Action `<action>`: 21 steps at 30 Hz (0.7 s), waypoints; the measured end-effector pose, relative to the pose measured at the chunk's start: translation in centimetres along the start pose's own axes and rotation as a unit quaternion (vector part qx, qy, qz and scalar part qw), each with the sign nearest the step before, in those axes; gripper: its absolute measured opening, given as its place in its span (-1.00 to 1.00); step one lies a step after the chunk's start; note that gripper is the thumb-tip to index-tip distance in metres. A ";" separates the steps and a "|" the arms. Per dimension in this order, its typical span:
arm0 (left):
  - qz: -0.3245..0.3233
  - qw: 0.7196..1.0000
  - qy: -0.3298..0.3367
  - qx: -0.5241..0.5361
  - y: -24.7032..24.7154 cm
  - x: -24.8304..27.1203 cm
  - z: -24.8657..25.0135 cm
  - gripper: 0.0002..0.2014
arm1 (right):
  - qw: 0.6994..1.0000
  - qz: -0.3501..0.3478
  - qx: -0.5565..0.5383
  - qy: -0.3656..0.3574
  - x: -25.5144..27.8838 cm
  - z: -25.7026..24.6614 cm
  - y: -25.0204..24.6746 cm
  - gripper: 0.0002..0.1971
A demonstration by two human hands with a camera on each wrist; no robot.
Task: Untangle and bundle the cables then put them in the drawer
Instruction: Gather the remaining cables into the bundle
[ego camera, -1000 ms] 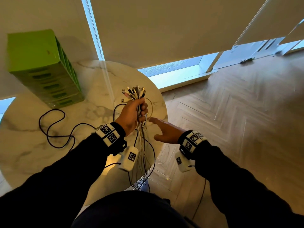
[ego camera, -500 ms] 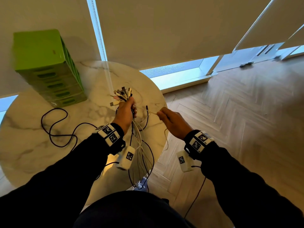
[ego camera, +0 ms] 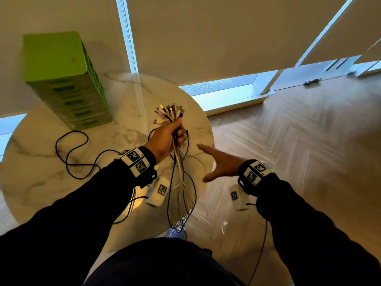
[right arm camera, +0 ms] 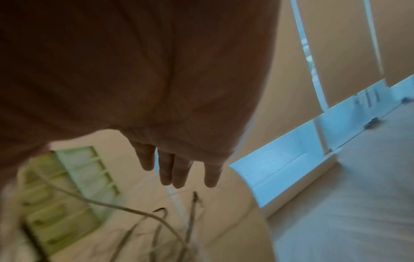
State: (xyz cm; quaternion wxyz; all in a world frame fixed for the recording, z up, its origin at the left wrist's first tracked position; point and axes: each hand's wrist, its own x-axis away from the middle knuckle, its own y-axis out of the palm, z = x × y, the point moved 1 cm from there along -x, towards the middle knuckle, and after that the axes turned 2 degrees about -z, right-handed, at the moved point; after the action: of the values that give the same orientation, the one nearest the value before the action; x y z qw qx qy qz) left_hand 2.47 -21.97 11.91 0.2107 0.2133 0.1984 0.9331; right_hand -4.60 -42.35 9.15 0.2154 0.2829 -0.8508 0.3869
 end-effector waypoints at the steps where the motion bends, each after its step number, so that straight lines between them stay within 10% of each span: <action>1: -0.016 1.000 -0.005 -0.014 0.3 0.2 0.1 -0.66 | 1.000 -0.011 -0.022 -0.013 -0.4 -1.6 0.4 0.25; 3: -0.046 0.997 -0.012 -0.052 0.8 0.5 0.4 -0.68 | 0.997 -0.034 -0.067 -0.028 -1.2 -4.7 1.4 0.18; 9: -0.098 0.987 -0.017 -0.126 0.9 1.7 2.5 -0.69 | 0.959 -0.087 -0.241 -0.120 -3.0 -7.8 5.0 -0.85; 16: -0.076 0.997 -0.023 0.003 0.3 2.0 4.3 -0.68 | 0.994 -0.066 -0.066 0.050 -2.3 -0.2 0.5 -0.70; 21: -0.006 0.997 0.011 0.079 1.6 1.0 3.7 -0.73 | 0.963 0.169 0.161 0.132 -1.6 2.3 -3.2 -0.66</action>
State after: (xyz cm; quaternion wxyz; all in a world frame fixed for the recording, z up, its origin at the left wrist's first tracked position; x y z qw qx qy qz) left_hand 2.96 -21.77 16.07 0.1969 0.2181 0.2749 0.9155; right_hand -1.68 -45.38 8.55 0.2095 0.1126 -0.7768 0.5832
